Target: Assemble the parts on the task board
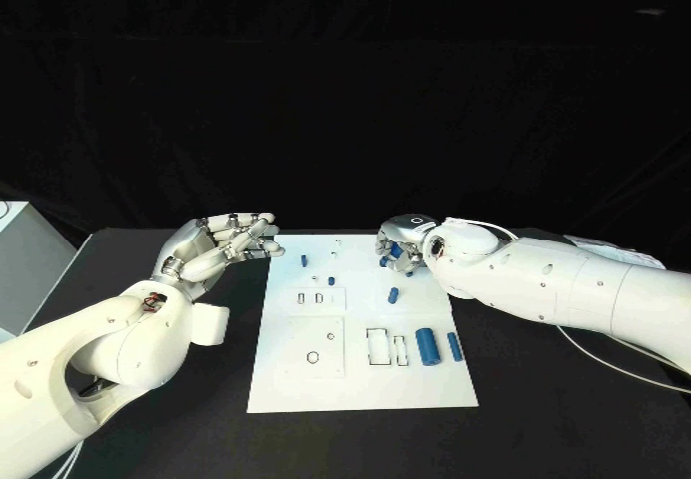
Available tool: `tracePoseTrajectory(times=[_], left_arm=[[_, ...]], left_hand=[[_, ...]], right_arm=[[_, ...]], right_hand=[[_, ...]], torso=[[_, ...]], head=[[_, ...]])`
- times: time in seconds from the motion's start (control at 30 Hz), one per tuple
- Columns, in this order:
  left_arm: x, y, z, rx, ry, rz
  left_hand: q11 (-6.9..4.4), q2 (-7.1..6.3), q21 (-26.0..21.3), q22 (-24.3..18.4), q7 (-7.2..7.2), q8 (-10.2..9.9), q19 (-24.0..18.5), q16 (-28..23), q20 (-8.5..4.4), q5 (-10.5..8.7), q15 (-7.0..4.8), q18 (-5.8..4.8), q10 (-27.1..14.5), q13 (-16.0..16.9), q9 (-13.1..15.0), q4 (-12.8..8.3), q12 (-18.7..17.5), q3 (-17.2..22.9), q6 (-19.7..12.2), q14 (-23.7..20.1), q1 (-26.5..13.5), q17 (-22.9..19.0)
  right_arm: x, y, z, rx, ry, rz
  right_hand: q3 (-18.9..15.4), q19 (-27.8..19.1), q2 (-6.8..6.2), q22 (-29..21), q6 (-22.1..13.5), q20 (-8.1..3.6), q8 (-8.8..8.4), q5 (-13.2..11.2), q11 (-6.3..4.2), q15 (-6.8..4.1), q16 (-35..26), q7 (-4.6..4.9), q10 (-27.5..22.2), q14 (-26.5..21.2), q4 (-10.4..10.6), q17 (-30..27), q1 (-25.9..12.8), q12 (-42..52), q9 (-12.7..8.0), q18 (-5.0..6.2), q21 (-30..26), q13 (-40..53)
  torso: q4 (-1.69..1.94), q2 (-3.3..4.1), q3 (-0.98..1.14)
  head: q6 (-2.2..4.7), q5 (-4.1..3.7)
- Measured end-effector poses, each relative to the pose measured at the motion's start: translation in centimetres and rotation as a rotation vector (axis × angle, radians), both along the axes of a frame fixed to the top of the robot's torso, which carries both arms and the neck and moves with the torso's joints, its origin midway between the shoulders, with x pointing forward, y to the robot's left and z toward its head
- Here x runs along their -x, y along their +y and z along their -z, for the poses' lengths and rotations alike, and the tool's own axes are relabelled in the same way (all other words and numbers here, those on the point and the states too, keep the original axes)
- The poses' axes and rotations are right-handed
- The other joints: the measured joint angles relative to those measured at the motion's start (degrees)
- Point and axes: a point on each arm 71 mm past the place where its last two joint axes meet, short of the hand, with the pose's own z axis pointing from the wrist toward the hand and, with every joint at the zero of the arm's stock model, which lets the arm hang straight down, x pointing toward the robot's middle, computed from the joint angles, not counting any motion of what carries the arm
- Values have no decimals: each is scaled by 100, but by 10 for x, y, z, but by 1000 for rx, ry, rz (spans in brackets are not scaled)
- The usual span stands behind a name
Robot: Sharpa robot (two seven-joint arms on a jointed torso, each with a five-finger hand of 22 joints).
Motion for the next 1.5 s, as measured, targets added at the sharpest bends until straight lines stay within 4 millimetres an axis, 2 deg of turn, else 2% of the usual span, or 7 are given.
tracePoseTrajectory(times=[0.17,0.6,0.73,0.8,0.9,1.27,1.5], left_arm=[[0,0,0,-1,0,1],[0,0,0,-5,2,2],[0,0,0,-6,3,1],[0,1,0,-6,3,1],[0,1,0,-7,4,1],[-1,3,1,-10,5,-5],[-2,4,2,-12,7,-10]], left_hand=[[0,0,0,0,0,0,0,0,0,0,6,-1,0,0,0,7,0,7,0,-6,0,6],[21,-22,0,-1,0,0,0,28,0,0,6,-1,20,1,0,-9,0,23,0,-6,23,32],[21,-22,0,-1,0,0,0,28,0,0,6,-1,21,1,0,-9,0,23,0,-6,23,32],[21,-23,0,-1,0,0,0,28,0,0,6,-1,20,1,0,-9,0,22,0,-6,23,32],[21,-22,27,-1,0,0,0,51,0,0,-15,-1,20,1,0,-9,-21,70,0,-28,23,48],[21,-22,27,-1,0,0,0,51,0,0,-15,-2,20,1,-5,-10,-21,70,0,-28,23,55],[20,-22,27,-1,0,0,0,51,0,0,-15,-2,20,1,-5,-10,-21,70,0,-28,23,66]], right_arm=[[-1,0,0,1,2,3],[-1,1,-1,-4,1,2],[-1,1,-2,-8,-6,2],[-1,2,-2,-13,-13,2],[1,4,-2,-22,-28,1],[5,21,-18,-109,-161,-2],[0,36,-29,-152,-243,10]], right_hand=[[41,0,1,20,48,0,23,3,-12,0,22,-6,55,0,27,1,-1,38,18,0,24,0],[213,32,167,167,263,-32,193,23,-85,-43,88,-102,351,42,98,29,15,73,149,2,136,8],[329,56,205,289,327,-57,264,-253,-116,-64,97,-124,484,21,75,29,54,77,245,-24,227,10],[348,63,219,328,345,-63,292,-259,-113,-76,97,-142,503,33,63,29,69,74,277,-85,245,26],[363,63,227,382,346,-63,311,-269,-97,-84,118,-143,525,41,48,25,77,65,325,-86,288,42],[419,83,241,525,345,-83,336,-108,-76,-84,145,-144,546,41,39,64,75,35,396,-87,399,66],[425,103,241,582,344,-103,336,-108,-76,-84,174,-144,546,41,32,112,75,21,407,-86,440,65]], torso=[[13,22,1],[43,56,-18],[48,63,-24],[52,68,-26],[58,73,-27],[80,85,-42],[115,95,-53]], head=[[4,-9],[-3,-32],[2,-36],[9,-36],[23,-37],[74,-34],[87,-27]])
